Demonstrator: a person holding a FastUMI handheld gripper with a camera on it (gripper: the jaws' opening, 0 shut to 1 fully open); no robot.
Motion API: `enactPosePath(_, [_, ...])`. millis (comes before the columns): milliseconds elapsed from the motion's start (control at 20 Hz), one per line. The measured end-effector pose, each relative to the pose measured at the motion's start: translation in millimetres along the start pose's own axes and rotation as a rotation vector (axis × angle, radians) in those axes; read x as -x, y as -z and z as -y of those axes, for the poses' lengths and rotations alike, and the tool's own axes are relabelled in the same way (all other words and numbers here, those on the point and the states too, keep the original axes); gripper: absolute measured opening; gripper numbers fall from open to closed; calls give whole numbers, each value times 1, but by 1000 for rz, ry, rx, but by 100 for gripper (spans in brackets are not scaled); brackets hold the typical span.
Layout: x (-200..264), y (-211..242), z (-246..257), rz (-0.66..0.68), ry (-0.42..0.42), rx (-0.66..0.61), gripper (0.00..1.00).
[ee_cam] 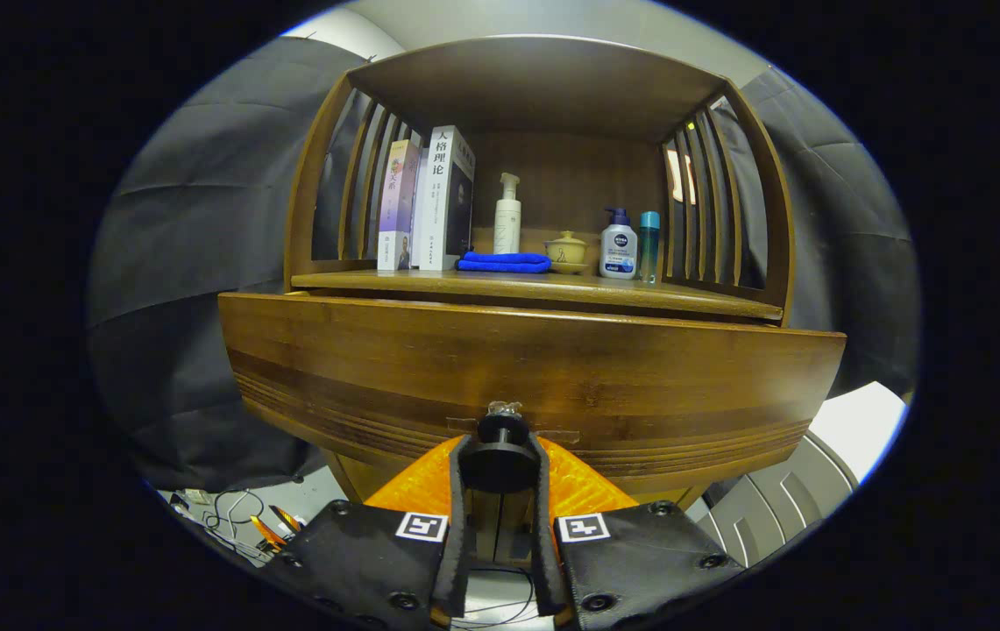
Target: Pull open the drawer, take out the items inside it, and place them on the countertop above the cabinet.
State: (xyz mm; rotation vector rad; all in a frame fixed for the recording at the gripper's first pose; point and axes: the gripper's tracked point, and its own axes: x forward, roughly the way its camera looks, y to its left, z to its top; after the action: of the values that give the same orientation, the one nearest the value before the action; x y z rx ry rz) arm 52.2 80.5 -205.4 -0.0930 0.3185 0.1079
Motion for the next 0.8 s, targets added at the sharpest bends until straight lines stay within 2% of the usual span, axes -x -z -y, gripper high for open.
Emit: enactPosePath(800, [58,21,-9,-3,-46,17,32])
